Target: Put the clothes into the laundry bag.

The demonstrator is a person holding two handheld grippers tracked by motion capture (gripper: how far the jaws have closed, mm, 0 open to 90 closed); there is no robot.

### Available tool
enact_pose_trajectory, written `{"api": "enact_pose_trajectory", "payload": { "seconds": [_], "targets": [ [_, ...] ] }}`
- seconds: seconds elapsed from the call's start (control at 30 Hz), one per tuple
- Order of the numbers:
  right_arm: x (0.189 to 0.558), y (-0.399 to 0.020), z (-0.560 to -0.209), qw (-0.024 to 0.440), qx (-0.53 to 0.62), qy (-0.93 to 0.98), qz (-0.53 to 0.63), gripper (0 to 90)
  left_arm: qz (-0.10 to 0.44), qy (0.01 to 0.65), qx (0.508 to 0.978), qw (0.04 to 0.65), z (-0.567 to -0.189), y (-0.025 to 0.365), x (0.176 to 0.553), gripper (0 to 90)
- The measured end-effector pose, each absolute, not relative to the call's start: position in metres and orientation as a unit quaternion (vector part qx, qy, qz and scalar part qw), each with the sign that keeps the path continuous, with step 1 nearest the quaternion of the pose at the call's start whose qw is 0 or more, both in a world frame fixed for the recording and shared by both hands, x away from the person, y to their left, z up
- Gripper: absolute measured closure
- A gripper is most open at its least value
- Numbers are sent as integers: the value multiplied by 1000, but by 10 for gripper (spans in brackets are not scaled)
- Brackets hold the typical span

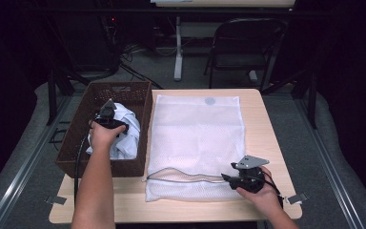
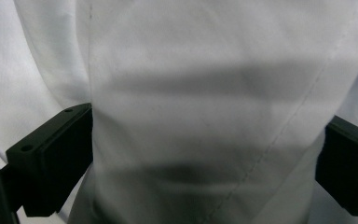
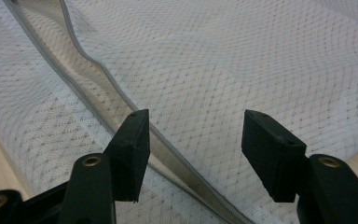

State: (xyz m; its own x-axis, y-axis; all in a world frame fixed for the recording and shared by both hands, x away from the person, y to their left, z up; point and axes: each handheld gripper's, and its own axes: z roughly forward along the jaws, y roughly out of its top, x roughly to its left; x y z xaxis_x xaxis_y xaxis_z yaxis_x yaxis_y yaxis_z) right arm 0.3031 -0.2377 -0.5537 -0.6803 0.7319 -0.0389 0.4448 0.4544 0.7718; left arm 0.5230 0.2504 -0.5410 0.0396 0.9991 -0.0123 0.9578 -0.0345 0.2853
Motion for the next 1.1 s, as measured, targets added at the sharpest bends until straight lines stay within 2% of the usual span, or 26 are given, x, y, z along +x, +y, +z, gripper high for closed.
{"api": "enact_pose_trajectory", "payload": {
  "seconds": [0.73, 0.97, 1.1],
  "targets": [
    [303, -237, -554, 187, 352, 834, 381, 417, 89, 681, 720, 102, -546, 251, 522, 39],
    [303, -237, -554, 187, 351, 835, 381, 417, 98, 681, 719, 100, -545, 249, 520, 132],
    [303, -237, -554, 188, 350, 835, 380, 417, 100, 684, 716, 101, -545, 249, 520, 152]
  ]
}}
